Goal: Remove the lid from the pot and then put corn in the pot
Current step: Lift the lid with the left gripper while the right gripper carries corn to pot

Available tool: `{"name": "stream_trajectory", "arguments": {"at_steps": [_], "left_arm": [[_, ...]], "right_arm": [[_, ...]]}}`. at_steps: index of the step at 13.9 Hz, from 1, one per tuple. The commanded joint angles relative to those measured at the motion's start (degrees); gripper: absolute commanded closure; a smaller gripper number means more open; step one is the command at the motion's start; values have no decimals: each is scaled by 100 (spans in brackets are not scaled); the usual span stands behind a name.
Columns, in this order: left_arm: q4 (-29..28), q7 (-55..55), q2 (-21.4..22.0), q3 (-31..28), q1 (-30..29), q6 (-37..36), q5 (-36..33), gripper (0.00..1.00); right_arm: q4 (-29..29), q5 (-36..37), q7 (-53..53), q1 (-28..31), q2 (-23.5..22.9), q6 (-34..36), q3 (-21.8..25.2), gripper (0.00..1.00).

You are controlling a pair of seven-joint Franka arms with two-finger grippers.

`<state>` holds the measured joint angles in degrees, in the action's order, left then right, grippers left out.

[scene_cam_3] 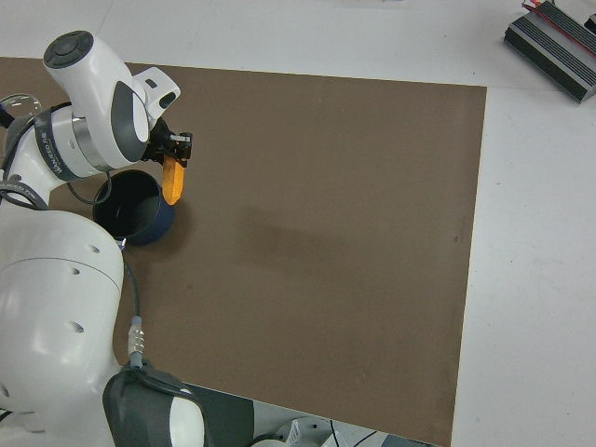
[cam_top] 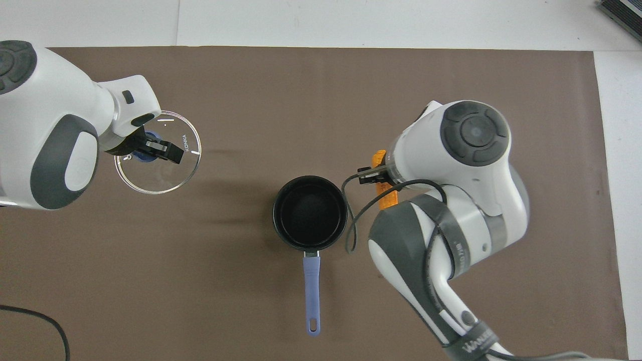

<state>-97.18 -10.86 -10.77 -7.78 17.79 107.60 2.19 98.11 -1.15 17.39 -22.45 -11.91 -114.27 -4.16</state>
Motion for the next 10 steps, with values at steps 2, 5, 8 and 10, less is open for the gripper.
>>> {"name": "stream_trajectory", "arguments": {"at_steps": [2, 5, 8, 10], "left_arm": [[-63, -854, 22, 66, -486, -63, -17, 100], [-659, -1155, 214, 66, -723, 24, -26, 100], [-1808, -1155, 793, 66, -1013, 760, -26, 100], [-2461, -1575, 1093, 66, -1163, 1175, -17, 100]], "right_arm": [[-1136, -9, 1010, -583, -1005, 133, 3, 100], [-1136, 53, 1397, -1032, -1304, -51, 3, 100], [-1005, 35, 1399, -1113, -1358, -174, -6, 100], [-917, 18, 1355, -1112, -1358, -175, -6, 100]]}}
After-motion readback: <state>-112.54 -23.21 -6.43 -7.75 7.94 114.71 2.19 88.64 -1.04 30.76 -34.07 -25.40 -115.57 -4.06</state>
